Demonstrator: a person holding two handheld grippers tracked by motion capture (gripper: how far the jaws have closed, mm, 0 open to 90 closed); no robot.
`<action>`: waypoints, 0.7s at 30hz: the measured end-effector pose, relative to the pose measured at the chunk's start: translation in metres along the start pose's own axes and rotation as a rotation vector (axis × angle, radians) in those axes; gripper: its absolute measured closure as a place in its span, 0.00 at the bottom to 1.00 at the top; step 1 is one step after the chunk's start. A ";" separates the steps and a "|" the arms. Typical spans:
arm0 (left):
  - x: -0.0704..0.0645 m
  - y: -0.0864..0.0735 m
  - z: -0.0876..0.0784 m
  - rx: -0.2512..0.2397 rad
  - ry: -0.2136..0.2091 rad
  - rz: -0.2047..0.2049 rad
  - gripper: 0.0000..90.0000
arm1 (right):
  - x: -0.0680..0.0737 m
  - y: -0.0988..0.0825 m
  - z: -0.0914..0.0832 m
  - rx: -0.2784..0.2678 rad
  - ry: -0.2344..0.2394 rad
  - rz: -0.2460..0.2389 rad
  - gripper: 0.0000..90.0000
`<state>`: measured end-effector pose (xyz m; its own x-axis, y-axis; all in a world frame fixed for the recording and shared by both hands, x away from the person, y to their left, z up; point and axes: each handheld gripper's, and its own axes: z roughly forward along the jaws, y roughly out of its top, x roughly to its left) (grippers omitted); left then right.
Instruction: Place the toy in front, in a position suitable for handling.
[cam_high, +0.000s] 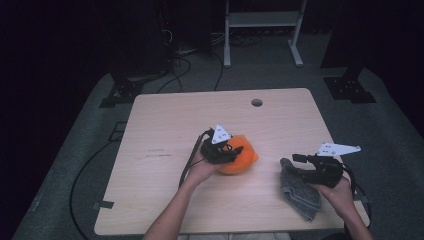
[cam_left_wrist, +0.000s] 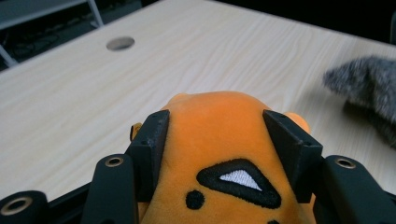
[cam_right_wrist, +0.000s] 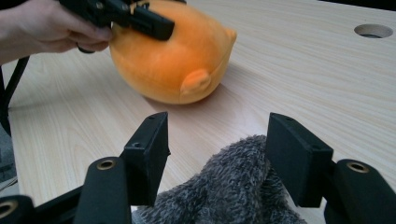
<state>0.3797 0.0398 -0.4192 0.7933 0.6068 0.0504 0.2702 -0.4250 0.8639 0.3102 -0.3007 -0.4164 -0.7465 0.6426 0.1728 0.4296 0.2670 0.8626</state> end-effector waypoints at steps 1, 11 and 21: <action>0.000 -0.003 0.000 -0.007 -0.002 -0.011 0.48 | 0.000 0.000 0.000 0.001 -0.001 0.000 0.42; 0.006 0.006 -0.018 -0.036 0.019 -0.065 0.22 | -0.001 0.000 0.005 0.014 0.006 0.004 0.40; 0.009 -0.001 -0.040 -0.047 0.019 -0.093 0.18 | -0.003 0.001 0.006 0.018 -0.002 0.006 0.39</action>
<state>0.3653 0.0723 -0.3993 0.7554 0.6549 -0.0225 0.3164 -0.3345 0.8877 0.3158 -0.2977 -0.4193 -0.7425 0.6460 0.1772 0.4433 0.2756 0.8530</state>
